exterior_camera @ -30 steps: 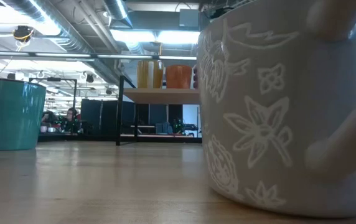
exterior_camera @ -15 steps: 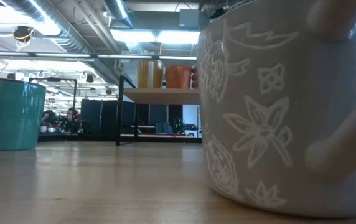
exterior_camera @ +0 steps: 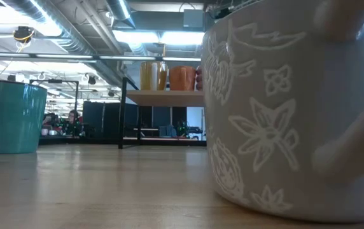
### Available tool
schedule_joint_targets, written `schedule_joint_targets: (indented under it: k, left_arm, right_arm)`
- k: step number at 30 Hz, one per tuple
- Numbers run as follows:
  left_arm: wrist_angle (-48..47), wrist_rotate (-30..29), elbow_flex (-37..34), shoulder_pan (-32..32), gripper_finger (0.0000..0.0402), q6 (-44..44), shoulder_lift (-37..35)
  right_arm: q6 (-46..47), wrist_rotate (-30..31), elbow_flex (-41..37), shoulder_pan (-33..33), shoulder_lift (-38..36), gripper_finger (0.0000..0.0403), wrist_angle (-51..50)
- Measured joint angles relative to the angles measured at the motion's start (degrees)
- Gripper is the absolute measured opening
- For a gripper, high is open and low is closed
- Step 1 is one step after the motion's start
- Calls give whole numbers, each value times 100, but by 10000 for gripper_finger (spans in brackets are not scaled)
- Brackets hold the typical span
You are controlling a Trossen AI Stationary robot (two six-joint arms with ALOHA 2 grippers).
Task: Place coffee mugs
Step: Put the gray mug on the shelf
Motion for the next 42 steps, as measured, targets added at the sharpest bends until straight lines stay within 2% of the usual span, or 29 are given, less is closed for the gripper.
schedule_joint_targets:
  k: [8, 14, 18, 21, 29, 42]
  left_arm:
    - [19, -174, 1, -717, 121, -729, 231]
    - [80, -245, -1, -1138, 121, -956, 485]
    - [129, -290, -1, -1362, 121, -961, 567]
    - [125, -289, -1, -1482, 121, -947, 565]
    - [99, -299, -1, -1691, 121, -798, 583]
    - [113, -249, -1, -1747, 121, -792, 585]
  right_arm:
    - [646, 1048, 0, 1500, 1123, 170, 628]
    - [1707, 606, 0, 1750, 1915, 170, 1369]
    - [1804, 939, 15, 2149, 2418, 170, 2354]
    - [1906, 1100, 19, 2394, 2808, 170, 2719]
    - [2387, 1149, 394, 2651, 3689, 170, 2855]
    - [2391, 2307, 743, 2773, 5077, 170, 3109]
